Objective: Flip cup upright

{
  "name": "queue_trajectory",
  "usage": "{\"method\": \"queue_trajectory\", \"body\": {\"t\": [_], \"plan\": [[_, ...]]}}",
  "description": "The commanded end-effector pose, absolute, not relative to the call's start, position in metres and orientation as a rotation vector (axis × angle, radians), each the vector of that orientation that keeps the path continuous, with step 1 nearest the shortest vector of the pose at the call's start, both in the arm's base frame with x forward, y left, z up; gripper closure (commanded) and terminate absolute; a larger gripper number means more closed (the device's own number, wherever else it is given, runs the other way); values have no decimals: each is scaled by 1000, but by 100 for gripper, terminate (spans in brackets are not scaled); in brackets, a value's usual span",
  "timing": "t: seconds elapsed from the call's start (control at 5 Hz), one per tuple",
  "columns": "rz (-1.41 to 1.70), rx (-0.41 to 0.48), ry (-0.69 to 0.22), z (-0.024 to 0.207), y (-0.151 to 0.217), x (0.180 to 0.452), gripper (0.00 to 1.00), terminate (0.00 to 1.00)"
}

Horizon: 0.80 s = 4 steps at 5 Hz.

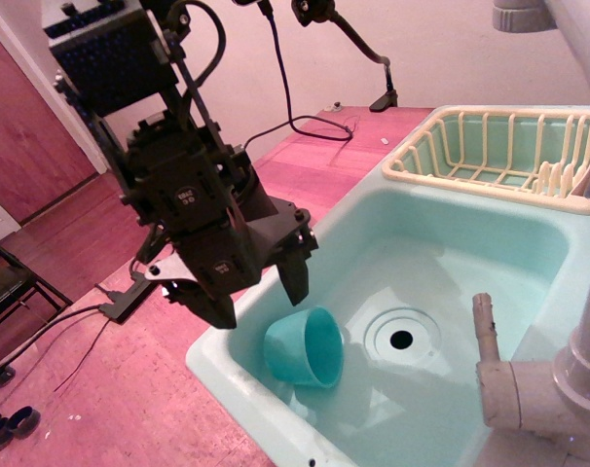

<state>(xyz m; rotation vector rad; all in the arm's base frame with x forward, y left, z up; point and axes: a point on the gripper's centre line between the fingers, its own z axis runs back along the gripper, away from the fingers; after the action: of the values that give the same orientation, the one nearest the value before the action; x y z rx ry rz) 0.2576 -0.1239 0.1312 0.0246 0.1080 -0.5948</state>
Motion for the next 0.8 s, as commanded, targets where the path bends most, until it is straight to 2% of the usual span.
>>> {"method": "queue_trajectory", "body": {"t": [0.0, 0.2, 0.4, 0.6], "plan": [[-579, 58, 31, 135, -126, 286, 0, 0], [-592, 103, 6, 149, -116, 307, 0, 0], [-583, 113, 4, 150, -109, 308, 0, 0], [-585, 90, 31, 141, -111, 298, 0, 0]]}}
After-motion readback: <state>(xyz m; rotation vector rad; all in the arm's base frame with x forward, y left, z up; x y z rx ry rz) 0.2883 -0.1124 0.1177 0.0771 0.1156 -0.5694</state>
